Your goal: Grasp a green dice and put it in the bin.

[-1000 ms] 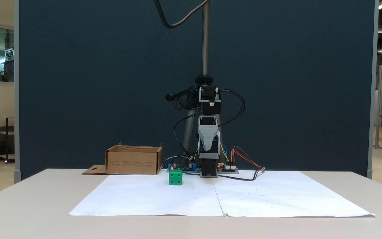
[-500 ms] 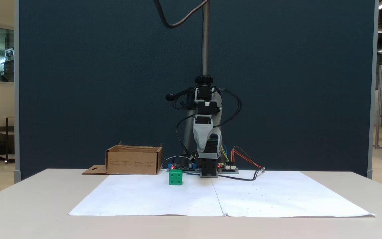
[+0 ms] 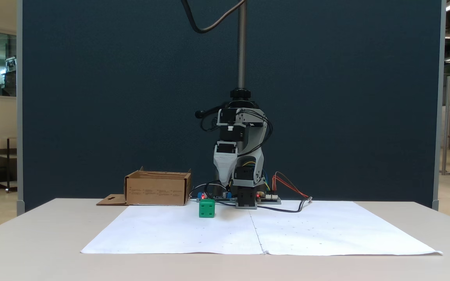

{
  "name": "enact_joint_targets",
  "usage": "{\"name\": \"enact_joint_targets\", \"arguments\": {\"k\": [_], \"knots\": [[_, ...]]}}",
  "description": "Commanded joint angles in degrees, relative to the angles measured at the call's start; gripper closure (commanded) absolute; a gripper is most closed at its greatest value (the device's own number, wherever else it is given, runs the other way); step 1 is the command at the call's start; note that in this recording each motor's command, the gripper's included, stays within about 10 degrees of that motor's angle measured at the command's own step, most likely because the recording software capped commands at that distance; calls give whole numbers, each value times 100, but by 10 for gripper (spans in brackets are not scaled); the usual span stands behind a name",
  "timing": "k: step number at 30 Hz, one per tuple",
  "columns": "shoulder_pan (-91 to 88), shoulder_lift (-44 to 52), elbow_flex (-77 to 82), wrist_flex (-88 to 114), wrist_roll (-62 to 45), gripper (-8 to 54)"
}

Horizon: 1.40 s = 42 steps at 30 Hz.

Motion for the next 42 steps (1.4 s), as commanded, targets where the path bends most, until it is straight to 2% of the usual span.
{"name": "enact_joint_targets", "arguments": {"k": [1,13,28,42], "knots": [[413,44,-396,-9,-773,2],[1635,9,-396,835,-1969,-9],[1942,-35,-396,791,-2408,-10],[1907,167,589,149,-2312,-9]]}}
